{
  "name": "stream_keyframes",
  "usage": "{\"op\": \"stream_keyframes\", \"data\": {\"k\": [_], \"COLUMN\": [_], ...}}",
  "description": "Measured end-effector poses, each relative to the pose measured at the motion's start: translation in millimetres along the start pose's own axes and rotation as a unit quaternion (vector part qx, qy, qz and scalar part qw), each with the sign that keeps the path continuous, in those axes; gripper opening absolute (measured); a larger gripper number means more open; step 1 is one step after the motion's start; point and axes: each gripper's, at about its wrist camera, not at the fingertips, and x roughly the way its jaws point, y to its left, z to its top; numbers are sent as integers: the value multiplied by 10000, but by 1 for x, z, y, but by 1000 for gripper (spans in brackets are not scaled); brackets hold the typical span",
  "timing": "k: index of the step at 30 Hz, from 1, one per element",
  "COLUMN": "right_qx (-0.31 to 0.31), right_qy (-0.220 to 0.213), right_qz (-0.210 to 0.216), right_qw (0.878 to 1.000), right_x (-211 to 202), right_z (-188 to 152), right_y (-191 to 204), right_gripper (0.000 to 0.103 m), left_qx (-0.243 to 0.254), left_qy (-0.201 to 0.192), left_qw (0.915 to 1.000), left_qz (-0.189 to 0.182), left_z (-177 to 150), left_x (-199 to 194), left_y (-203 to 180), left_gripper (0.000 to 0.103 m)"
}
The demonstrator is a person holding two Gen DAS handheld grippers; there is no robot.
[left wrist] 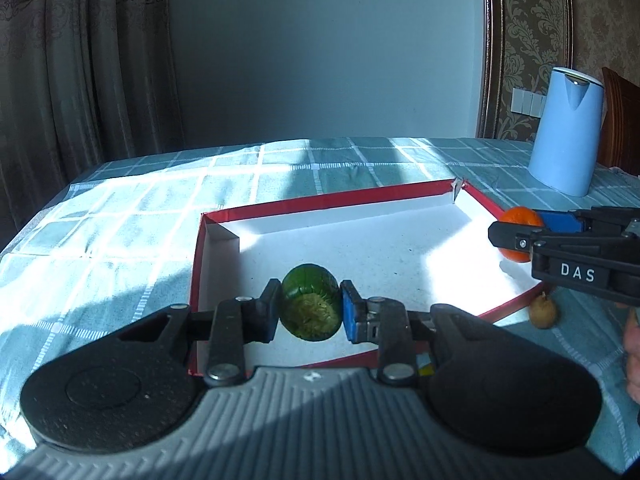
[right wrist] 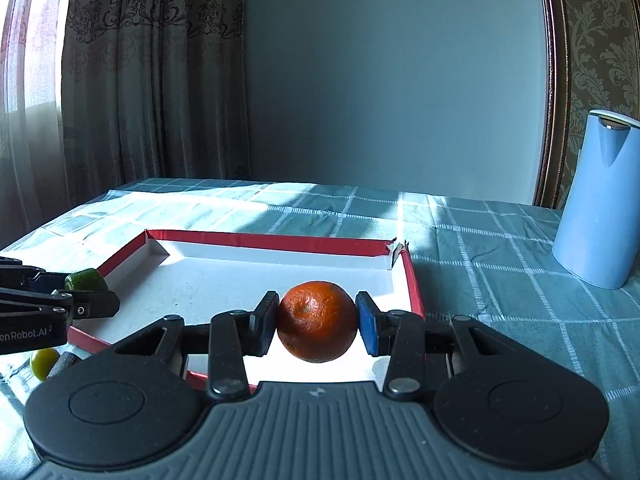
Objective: Organize fruits
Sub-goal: 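Carry both items into the red tray and open both grippers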
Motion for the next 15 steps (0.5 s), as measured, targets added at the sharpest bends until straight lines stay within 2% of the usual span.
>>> {"op": "stream_keyframes", "data": {"k": [5,8,11,13,14,15], "right_qx": [1,-26,33,76,74,68], "right_qy": [452,656,784,866,899,920], "right_qz": [-58,-74,-78,-59,-79,-91], "right_qw": [9990,9978,9969,9962,9959,9957], "right_x": [44,63,71,74,75,76], "right_z": [4,3,3,3,3,3], "right_y": [0,2,2,1,0,0], "right_gripper": [41,41,41,42,42,42], "left_qx": [-285,-423,-573,-557,-515,-471], "left_qy": [521,663,810,741,672,546], "left_qw": [9980,9964,9947,9951,9956,9963], "left_qz": [205,309,254,346,411,469], "left_z": [5,6,6,6,5,5], "left_x": [43,57,65,64,62,59], "left_y": [17,26,32,31,31,29], "left_gripper": [28,28,29,38,50,56]}}
